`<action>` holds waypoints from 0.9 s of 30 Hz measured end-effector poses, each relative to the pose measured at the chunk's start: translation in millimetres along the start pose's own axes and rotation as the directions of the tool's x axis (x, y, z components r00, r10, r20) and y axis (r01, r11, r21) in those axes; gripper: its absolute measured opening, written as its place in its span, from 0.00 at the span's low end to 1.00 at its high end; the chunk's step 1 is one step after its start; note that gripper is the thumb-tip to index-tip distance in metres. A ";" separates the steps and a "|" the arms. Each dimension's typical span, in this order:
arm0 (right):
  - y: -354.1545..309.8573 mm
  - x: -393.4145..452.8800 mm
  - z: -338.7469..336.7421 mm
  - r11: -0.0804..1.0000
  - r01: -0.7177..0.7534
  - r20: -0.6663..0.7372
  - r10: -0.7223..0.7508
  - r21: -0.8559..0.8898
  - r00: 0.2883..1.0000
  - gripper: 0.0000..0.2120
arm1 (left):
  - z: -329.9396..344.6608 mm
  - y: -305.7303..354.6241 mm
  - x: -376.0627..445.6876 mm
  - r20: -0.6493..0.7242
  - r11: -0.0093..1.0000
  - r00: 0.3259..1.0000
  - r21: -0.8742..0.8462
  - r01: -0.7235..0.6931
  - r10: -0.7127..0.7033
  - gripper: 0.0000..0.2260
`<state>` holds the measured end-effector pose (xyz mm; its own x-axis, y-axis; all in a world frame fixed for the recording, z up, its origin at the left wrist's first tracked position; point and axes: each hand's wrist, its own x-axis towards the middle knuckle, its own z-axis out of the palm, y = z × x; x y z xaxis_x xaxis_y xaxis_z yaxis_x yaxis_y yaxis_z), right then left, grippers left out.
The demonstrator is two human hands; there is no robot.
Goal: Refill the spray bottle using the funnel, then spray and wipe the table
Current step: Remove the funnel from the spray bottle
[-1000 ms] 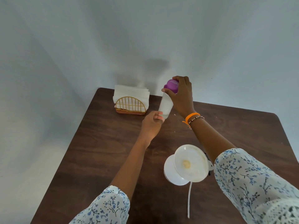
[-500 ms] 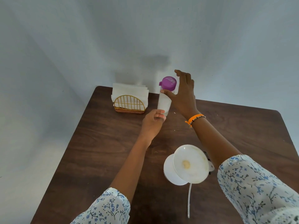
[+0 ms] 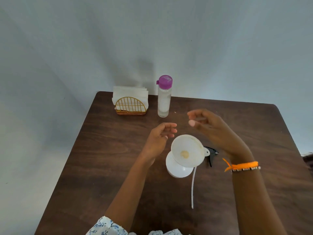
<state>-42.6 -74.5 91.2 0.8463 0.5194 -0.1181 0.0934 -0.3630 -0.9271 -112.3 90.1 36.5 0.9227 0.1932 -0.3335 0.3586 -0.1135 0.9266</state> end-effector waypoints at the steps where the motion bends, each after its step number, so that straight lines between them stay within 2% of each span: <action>1: 6.1 -10.1 1.7 1.000 -0.008 -0.016 0.008 0.021 1.000 0.11 | 2.3 -1.1 -4.7 0.028 1.000 1.000 0.011 -0.003 0.002 0.20; 5: 25.3 -37.9 12.9 0.990 -0.083 -0.080 0.092 0.110 0.993 0.16 | 15.8 -11.4 -22.2 0.112 0.999 0.993 0.029 -0.032 0.029 0.16; 9: 33.0 -50.1 24.4 0.988 -0.154 -0.165 0.155 0.019 0.974 0.14 | 27.6 -24.8 -35.6 0.113 0.997 0.990 -0.012 -0.081 0.082 0.15; 11: 35.5 -53.5 30.1 0.985 -0.171 -0.221 0.162 -0.023 0.962 0.09 | 28.0 -27.9 -38.7 0.129 0.998 0.990 -0.037 -0.046 0.051 0.16; 14: 37.1 -57.6 37.4 0.979 -0.202 -0.320 0.183 -0.027 0.929 0.07 | 31.8 -30.6 -35.4 0.112 1.000 0.993 0.017 0.020 -0.022 0.18; 17: 35.2 -61.2 35.0 0.977 -0.188 -0.374 0.210 0.095 0.903 0.05 | 35.9 -30.9 -30.9 0.087 0.984 0.995 0.176 0.022 -0.038 0.19; 20: 31.0 -64.6 26.4 0.948 -0.160 -0.398 0.265 0.276 0.878 0.05 | 34.7 -33.0 -30.4 0.099 0.988 0.995 0.152 -0.026 0.011 0.18; 27: 34.2 -69.8 20.2 0.863 -0.182 -0.320 0.360 0.471 0.877 0.09 | 42.3 -39.2 -30.2 -0.011 0.989 1.000 0.147 -0.017 0.019 0.16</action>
<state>-109.1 -107.6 60.6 0.9432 0.0775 -0.3232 -0.3206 -0.0441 -0.9462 -148.2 47.4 2.9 0.9279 0.2015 -0.3138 0.3594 -0.2585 0.8967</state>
